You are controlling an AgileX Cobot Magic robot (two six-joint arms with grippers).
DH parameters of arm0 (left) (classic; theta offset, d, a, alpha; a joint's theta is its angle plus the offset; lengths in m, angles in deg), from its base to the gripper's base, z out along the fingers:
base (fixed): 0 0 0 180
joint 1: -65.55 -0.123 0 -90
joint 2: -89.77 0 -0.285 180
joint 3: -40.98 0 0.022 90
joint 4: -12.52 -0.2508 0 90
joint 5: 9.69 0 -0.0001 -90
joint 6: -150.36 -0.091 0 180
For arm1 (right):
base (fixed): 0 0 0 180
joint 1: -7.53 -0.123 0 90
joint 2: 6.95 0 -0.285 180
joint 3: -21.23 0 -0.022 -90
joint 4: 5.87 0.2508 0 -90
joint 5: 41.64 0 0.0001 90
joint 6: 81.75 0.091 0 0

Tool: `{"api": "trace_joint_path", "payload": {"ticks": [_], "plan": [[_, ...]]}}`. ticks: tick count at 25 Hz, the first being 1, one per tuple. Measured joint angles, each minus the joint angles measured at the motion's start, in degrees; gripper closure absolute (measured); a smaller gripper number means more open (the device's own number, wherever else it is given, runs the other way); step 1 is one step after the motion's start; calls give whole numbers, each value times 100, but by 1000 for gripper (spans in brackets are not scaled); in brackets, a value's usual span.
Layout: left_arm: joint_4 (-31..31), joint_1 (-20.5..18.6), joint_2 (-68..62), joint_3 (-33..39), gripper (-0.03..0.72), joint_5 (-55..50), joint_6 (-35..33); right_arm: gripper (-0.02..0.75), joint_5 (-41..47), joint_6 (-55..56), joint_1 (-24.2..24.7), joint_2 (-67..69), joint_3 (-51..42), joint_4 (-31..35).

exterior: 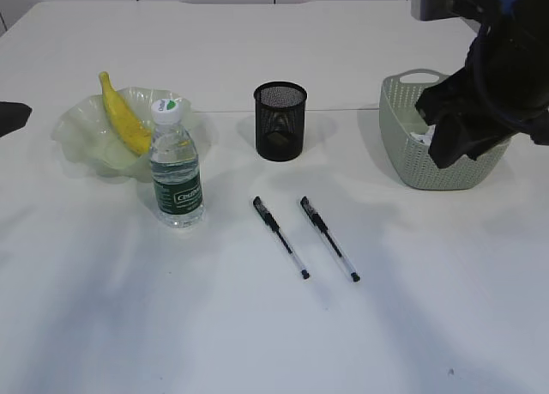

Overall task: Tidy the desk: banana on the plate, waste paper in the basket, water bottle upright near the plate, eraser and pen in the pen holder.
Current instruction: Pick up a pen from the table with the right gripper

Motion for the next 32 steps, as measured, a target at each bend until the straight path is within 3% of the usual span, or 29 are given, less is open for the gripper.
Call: {"api": "trace_joint_path", "payload": {"ticks": [5,18,32], "plan": [[0,0,0,0,280,263,128,442,-157,-10,0,0,0,59],[124,0,0,0,281,709,1666,442,-500,-36,-77,1302,584,240],[187,0,0,0,281,809,1963,442,-422,-101,-369,3207,2066,90]]}}
